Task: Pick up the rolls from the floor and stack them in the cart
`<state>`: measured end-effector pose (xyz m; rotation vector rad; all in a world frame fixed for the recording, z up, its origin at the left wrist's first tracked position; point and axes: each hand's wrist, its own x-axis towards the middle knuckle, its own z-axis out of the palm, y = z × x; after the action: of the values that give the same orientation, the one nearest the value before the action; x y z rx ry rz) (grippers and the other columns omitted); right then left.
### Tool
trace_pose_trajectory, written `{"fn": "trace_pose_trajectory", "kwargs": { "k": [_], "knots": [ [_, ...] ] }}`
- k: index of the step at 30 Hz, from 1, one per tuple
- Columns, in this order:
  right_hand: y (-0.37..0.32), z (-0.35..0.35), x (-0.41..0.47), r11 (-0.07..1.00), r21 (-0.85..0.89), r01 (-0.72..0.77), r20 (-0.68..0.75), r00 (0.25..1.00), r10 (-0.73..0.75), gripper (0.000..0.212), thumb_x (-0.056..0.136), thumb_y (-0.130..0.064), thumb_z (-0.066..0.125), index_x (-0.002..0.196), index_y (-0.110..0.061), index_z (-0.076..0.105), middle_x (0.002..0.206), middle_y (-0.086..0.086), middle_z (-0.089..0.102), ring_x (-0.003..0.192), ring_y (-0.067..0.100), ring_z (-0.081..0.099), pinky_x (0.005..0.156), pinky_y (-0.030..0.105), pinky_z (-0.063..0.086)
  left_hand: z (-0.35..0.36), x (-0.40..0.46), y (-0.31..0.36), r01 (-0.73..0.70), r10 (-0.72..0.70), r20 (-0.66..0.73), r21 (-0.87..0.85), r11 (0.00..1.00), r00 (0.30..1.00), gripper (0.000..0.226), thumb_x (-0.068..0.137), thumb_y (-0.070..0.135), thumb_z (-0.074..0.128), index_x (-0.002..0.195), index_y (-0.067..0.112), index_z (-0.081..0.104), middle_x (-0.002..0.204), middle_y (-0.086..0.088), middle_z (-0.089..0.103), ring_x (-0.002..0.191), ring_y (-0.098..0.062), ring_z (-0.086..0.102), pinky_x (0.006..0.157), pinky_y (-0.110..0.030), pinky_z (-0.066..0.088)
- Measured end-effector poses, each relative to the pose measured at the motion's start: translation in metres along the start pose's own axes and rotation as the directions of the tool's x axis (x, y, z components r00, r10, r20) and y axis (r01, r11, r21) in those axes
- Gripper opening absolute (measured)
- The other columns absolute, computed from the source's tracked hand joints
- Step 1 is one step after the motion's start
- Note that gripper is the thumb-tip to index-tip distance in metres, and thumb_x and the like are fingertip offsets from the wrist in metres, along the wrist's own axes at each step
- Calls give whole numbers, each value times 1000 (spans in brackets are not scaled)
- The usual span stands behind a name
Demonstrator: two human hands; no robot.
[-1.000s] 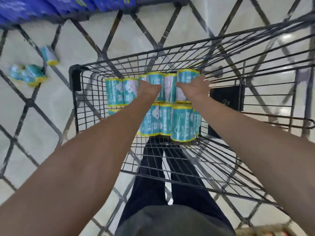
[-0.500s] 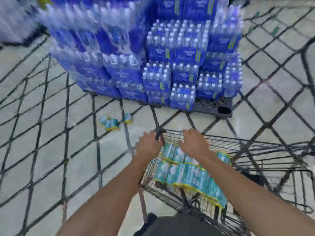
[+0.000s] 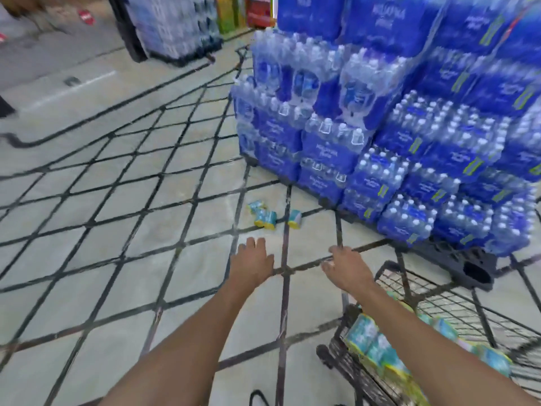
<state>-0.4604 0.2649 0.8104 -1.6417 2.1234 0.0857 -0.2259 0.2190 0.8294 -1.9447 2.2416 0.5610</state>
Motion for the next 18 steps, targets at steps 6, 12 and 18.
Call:
{"fn": "trace_pose_trajectory", "kwargs": {
  "k": [6, 12, 18],
  "knots": [
    [-80, 13, 26, 999, -6, 31, 74, 997, -31, 53, 100, -43, 50, 145, -17, 45, 136, 13, 51, 129, 35, 47, 103, 43, 44, -14, 34, -54, 10, -10, 0, 6, 1000, 1000, 46, 100, 45, 43, 135, 15, 45, 136, -12, 51, 124, -32, 51, 97, -47, 45],
    [-104, 16, 84, 999, 48, -8, 100, 995, 3, 53, 100, -45, 50, 147, -20, 43, 138, 9, 49, 131, 33, 44, 102, 44, 44, -9, 98, -68, 5, -5, 76, 3, 1000, 997, 44, 100, 44, 42, 134, 17, 45, 139, -11, 48, 125, -32, 50, 102, -50, 42],
    [-93, 18, 183, 996, 59, -63, 122, 991, 55, 55, 100, -44, 51, 148, -18, 43, 137, 12, 50, 129, 33, 46, 101, 42, 44, -1, 208, -61, -34, 30, 132, 23, 999, 991, 40, 101, 42, 41, 131, 16, 46, 135, -11, 49, 121, -31, 51, 96, -46, 43]
  ]
}}
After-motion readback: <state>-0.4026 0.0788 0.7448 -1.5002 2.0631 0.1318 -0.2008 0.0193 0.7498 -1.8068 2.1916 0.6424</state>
